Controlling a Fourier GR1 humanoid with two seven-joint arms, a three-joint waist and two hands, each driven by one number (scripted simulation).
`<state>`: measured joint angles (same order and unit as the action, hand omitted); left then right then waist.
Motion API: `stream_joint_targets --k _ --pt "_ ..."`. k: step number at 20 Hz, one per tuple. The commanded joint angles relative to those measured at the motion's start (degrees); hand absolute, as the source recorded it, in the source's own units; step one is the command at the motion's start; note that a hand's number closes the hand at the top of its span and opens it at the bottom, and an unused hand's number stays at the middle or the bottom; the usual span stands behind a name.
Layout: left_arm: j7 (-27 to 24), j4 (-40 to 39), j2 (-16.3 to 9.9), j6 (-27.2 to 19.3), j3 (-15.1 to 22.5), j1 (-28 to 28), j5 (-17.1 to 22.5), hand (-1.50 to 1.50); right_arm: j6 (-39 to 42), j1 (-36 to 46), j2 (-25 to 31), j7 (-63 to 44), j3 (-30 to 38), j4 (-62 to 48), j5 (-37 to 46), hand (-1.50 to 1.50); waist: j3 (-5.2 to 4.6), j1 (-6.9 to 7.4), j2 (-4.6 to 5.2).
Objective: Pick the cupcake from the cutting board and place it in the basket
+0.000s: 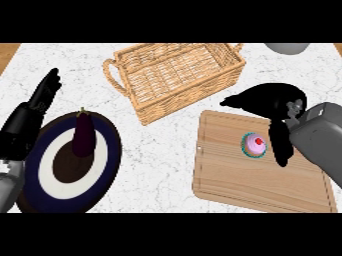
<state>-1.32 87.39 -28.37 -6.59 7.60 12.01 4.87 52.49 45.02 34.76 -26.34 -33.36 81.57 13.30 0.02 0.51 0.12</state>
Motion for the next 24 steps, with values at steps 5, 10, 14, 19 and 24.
stream_joint_targets --k 5,10,14,19,24 --pt "1.8 2.2 2.1 1.5 -1.7 -1.4 -2.7 0.00 -3.5 -4.9 -0.8 12.1 1.7 -3.5 13.1 -1.50 0.00 -0.16 -0.08" --pt "2.4 1.3 2.5 4.0 -4.2 0.4 -2.5 0.00 -5.7 -10.9 -1.5 14.0 2.2 1.6 17.5 -1.50 -0.01 -0.54 -0.14" --pt "-2.0 -3.8 4.6 4.9 -5.8 1.1 -4.4 0.00 -6.4 -10.6 -4.8 15.9 3.9 -2.1 22.2 -1.50 -0.02 -0.50 -0.07" --pt "-1.6 -1.0 5.4 5.3 -6.6 -0.3 -6.0 0.00 -11.0 -13.3 -7.8 19.2 3.7 -5.4 27.8 -1.50 -0.02 -0.29 -0.06" --pt "0.6 -0.9 6.5 6.7 -7.5 0.6 -7.8 0.00 -6.8 -13.0 -9.9 19.9 8.1 -6.1 29.4 -1.50 -0.02 -0.31 -0.12"
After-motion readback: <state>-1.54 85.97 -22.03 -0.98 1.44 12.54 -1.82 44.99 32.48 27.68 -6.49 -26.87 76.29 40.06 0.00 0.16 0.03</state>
